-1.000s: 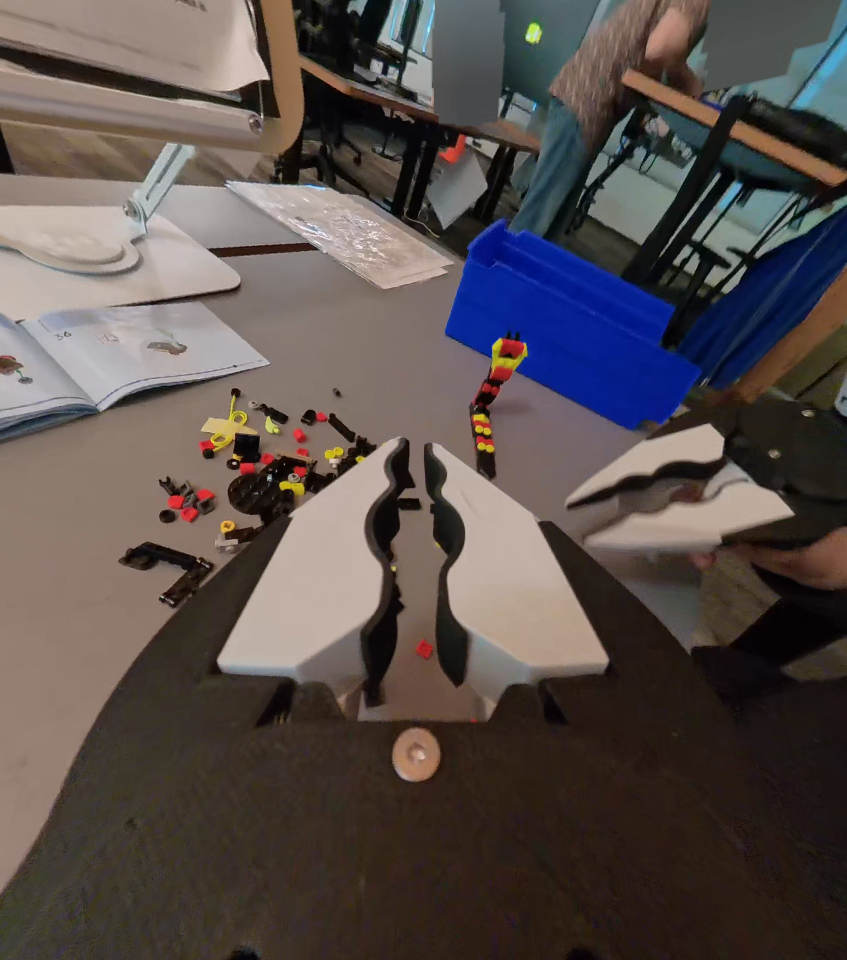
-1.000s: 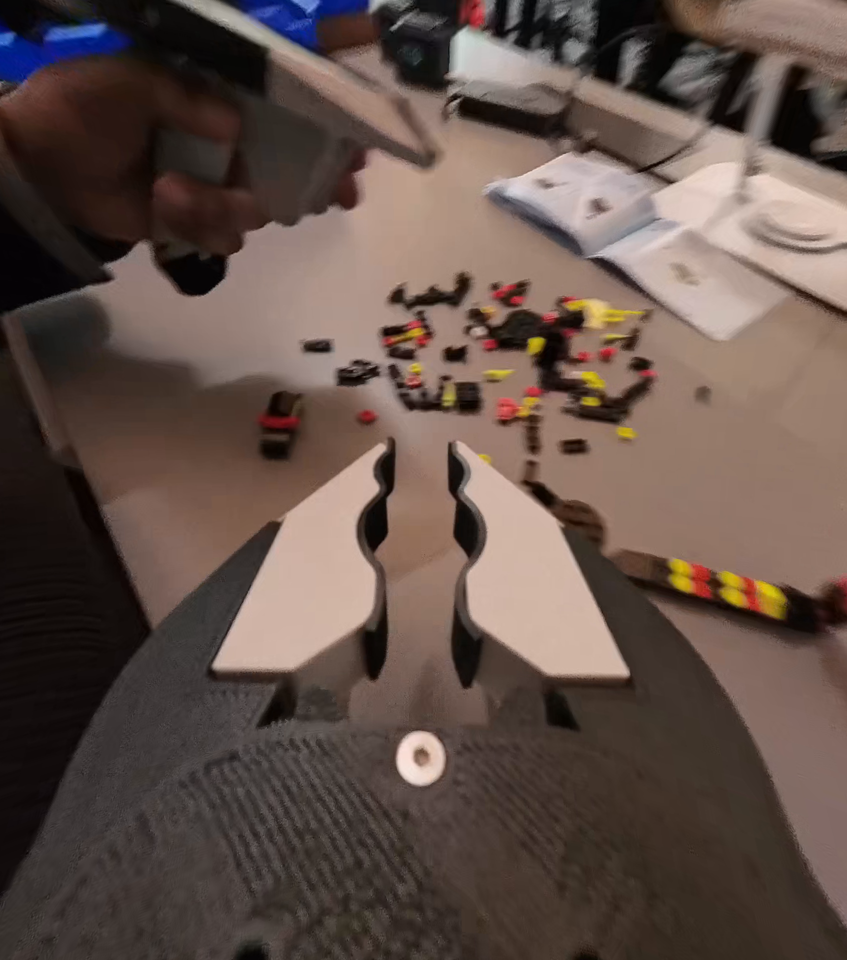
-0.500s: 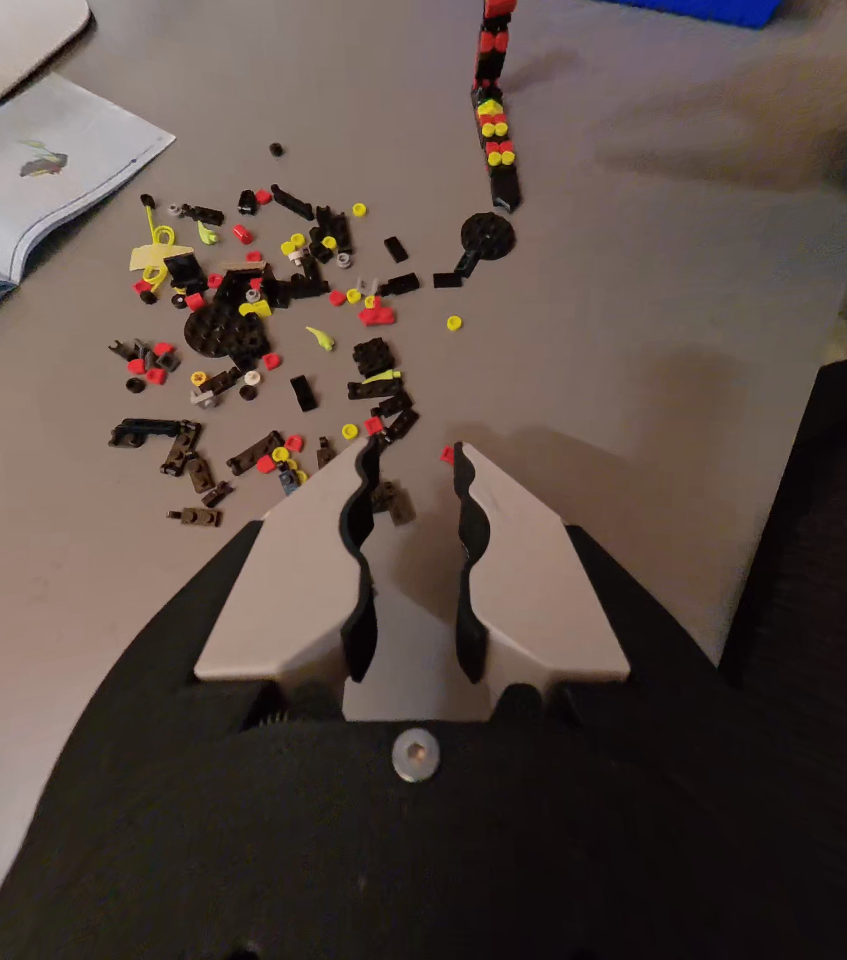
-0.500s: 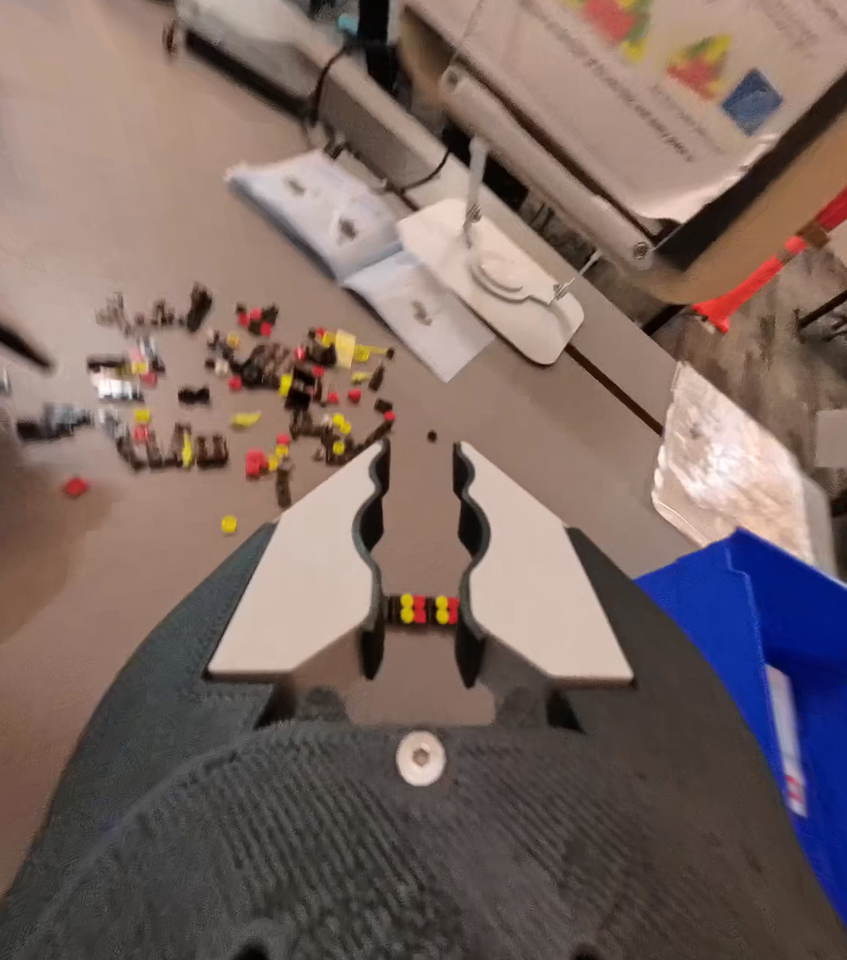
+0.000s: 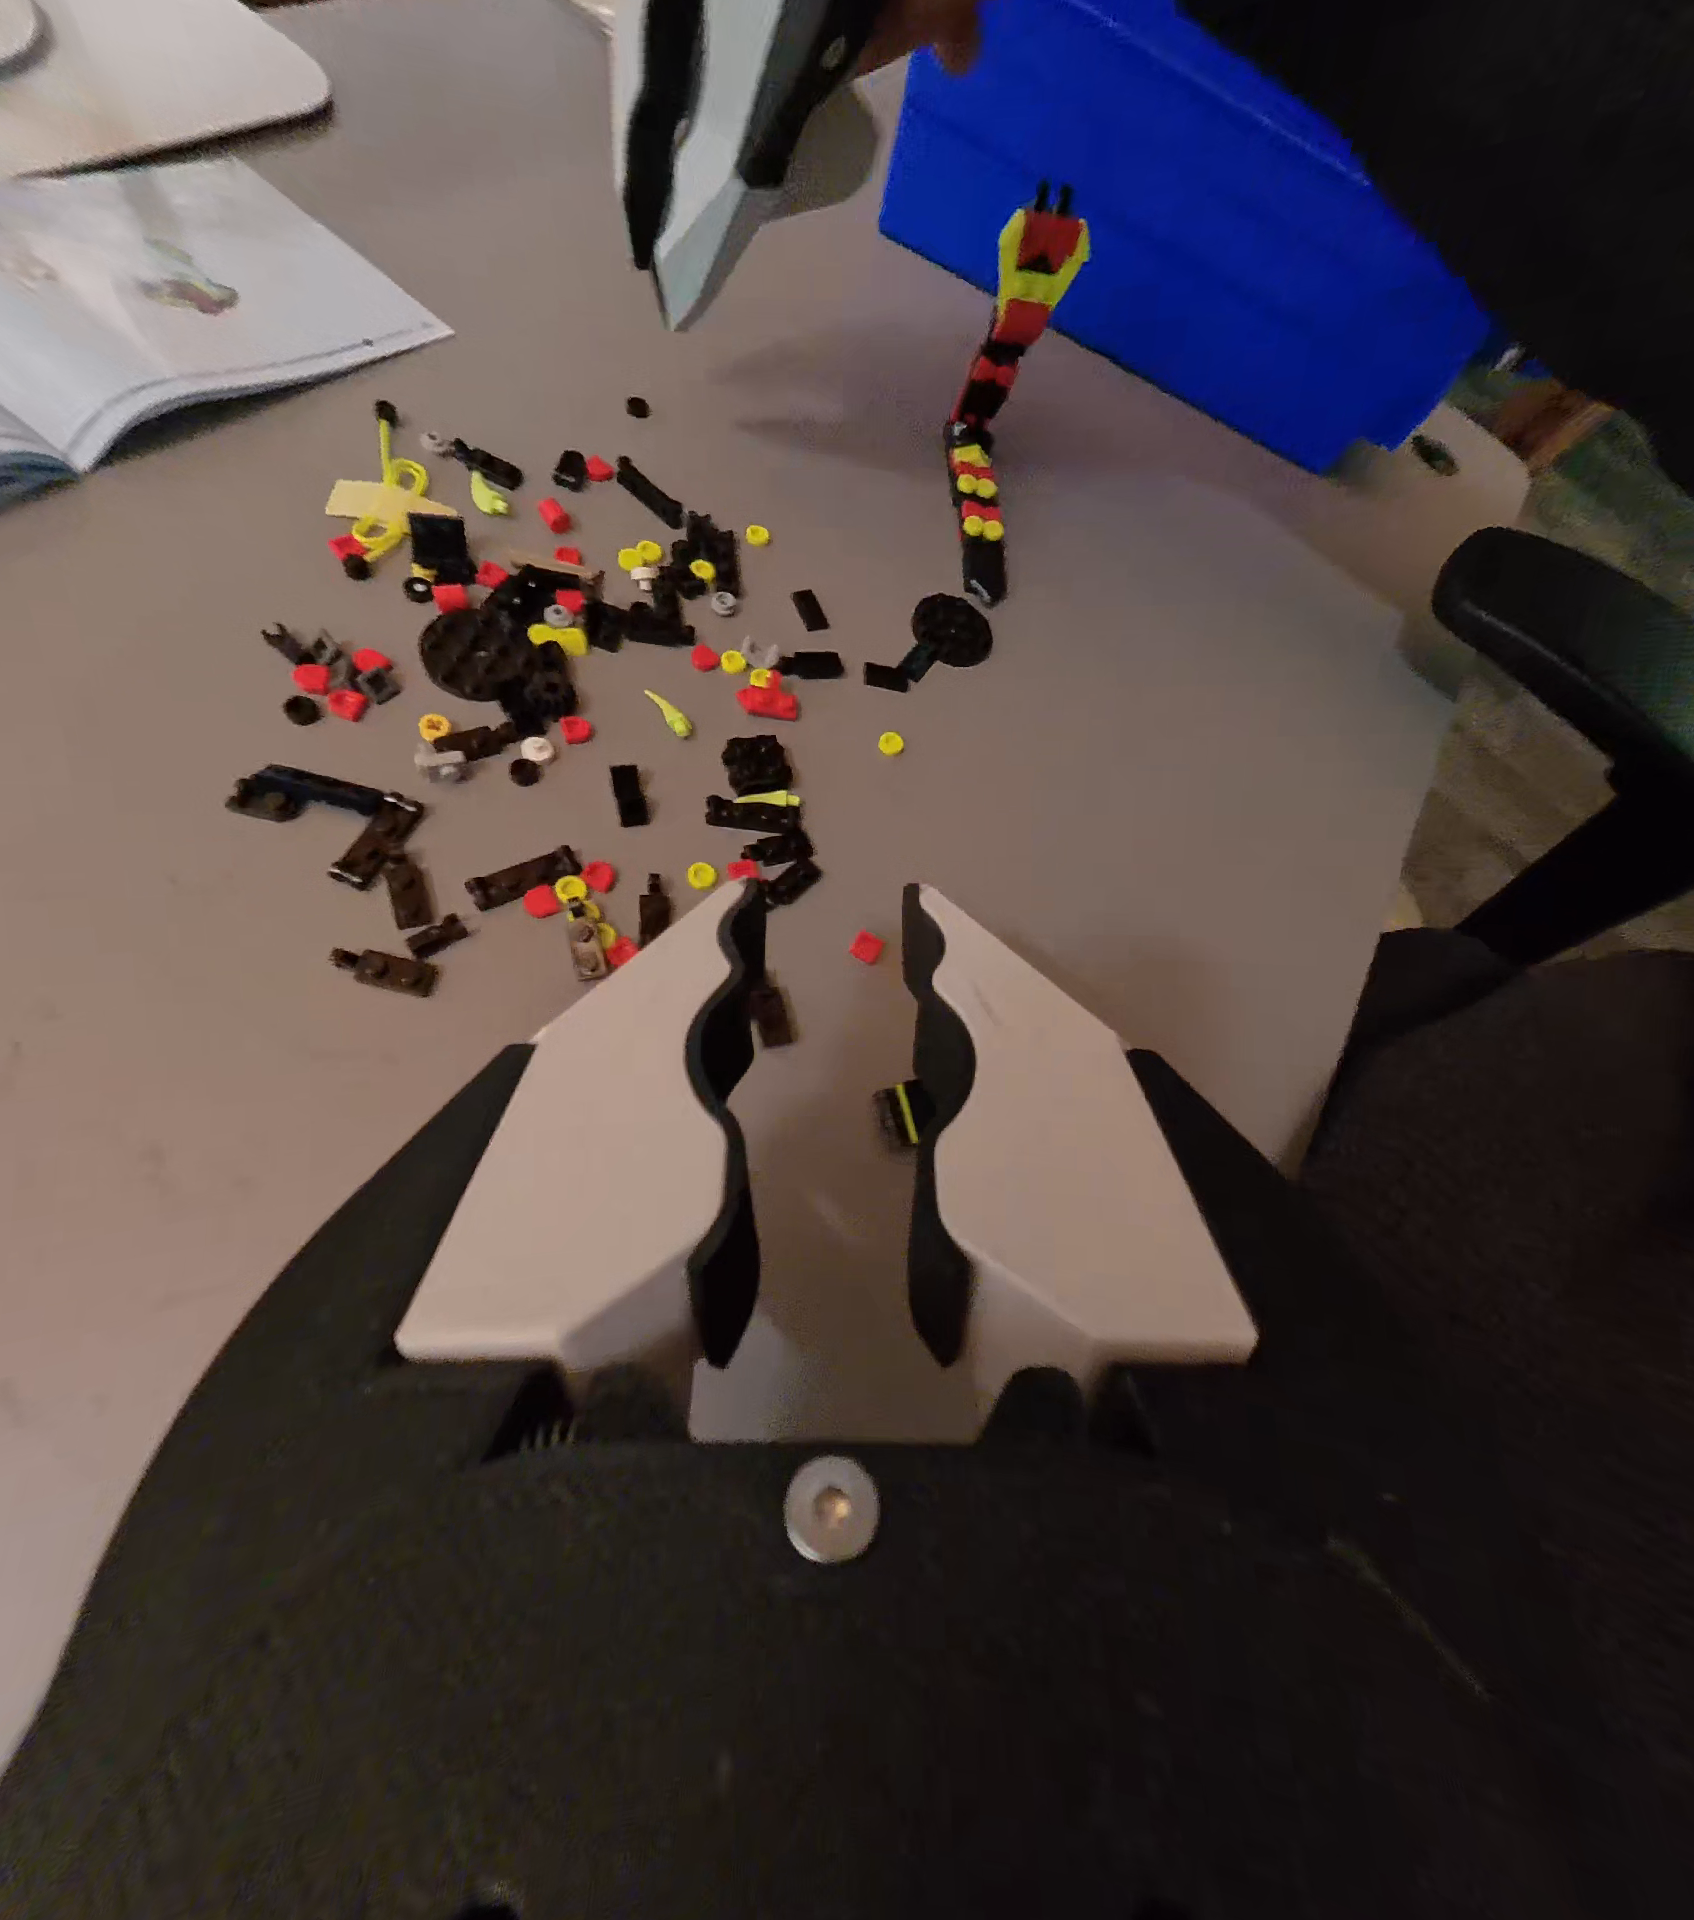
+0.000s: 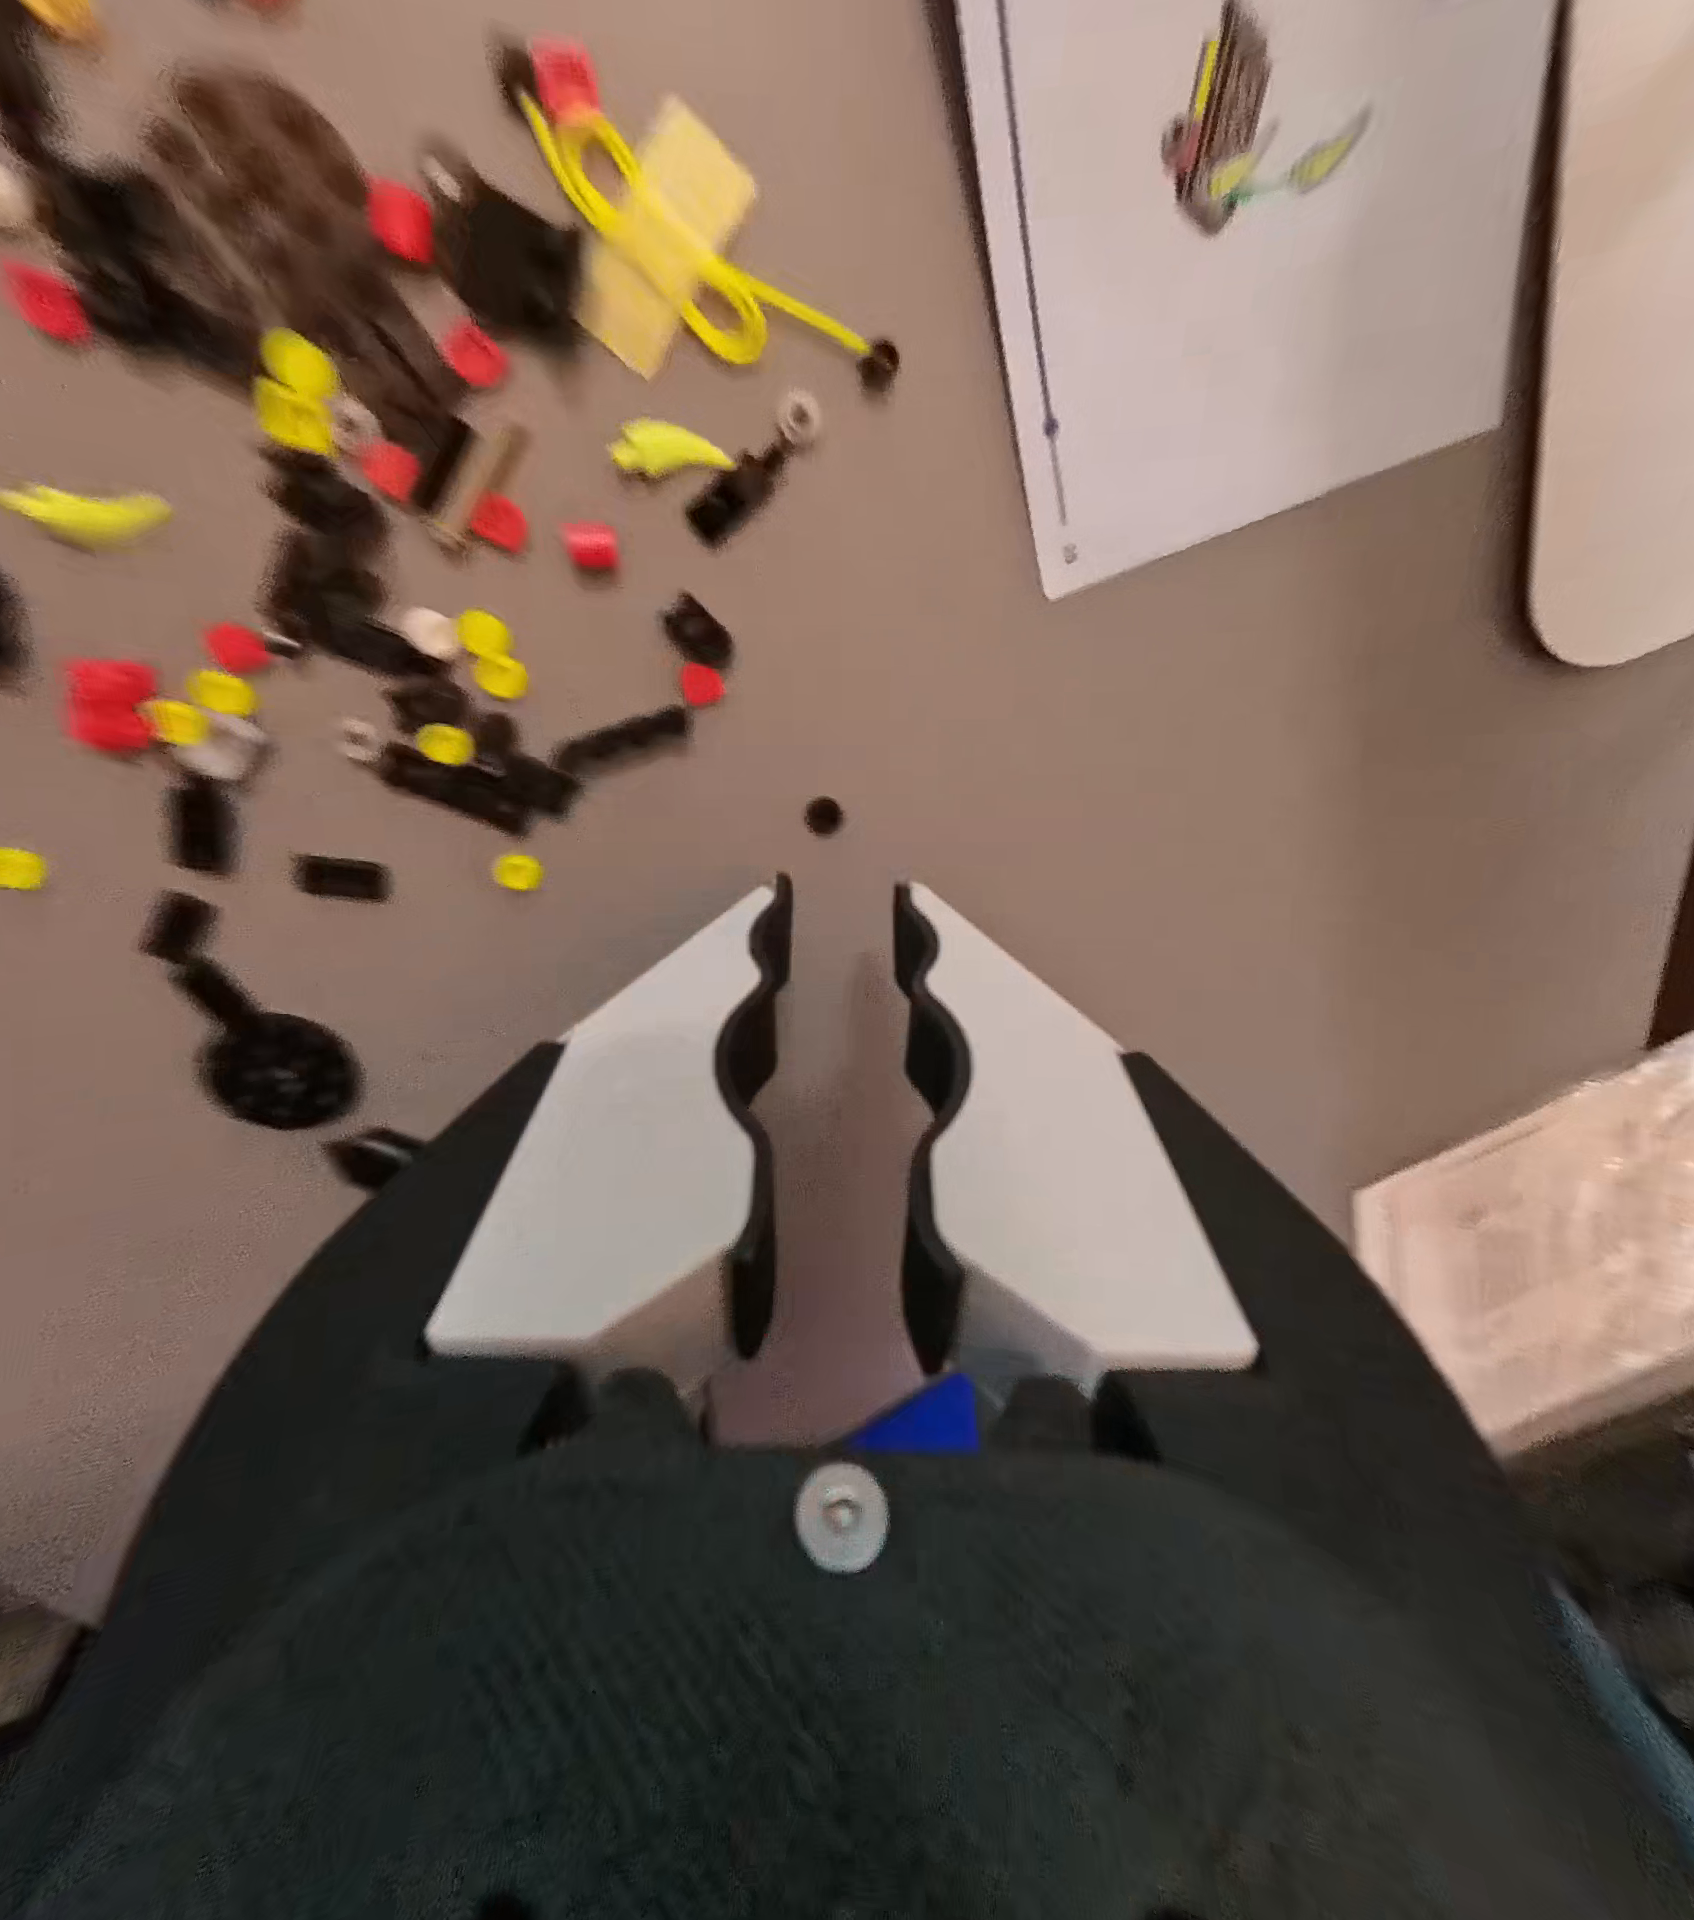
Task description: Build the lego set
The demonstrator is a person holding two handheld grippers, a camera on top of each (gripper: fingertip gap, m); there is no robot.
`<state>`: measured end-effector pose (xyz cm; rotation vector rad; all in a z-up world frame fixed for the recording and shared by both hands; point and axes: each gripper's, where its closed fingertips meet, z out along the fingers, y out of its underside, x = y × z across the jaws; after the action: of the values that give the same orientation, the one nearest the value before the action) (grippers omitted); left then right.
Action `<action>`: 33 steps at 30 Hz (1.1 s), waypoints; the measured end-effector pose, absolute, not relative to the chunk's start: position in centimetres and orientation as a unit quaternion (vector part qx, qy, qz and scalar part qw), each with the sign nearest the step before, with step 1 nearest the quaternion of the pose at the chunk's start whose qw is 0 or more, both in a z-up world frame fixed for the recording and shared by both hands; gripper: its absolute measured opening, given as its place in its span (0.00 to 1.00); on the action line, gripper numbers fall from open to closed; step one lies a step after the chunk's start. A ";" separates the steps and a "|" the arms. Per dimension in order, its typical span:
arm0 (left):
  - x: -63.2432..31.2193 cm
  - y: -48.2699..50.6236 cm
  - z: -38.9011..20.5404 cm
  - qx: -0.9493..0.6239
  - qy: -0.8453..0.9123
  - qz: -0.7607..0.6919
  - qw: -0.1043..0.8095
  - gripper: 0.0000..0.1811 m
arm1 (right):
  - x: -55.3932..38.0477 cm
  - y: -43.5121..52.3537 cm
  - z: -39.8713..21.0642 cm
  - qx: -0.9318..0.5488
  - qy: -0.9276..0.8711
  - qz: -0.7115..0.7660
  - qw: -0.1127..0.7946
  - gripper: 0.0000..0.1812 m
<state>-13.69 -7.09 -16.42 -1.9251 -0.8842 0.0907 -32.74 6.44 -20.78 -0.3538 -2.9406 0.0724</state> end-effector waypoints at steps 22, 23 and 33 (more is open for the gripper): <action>-13.6 -6.1 -18.4 -0.780 -0.380 -0.034 0.496 0.11 | -32.7 5.8 -24.2 -0.053 -0.998 0.030 0.028 0.05; -13.6 -6.1 -18.5 -0.780 -0.381 -0.035 0.495 0.11 | -32.6 5.8 -24.1 -0.053 -0.998 0.031 0.026 0.06; -13.7 -6.1 -19.2 -0.785 -0.386 -0.034 0.483 0.09 | -32.2 5.4 -24.2 -0.044 -0.998 0.036 0.009 0.06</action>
<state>-13.72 -6.06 -19.21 -1.9122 -0.9405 -0.0834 -32.16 5.45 -24.21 -0.1369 -3.1195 0.1138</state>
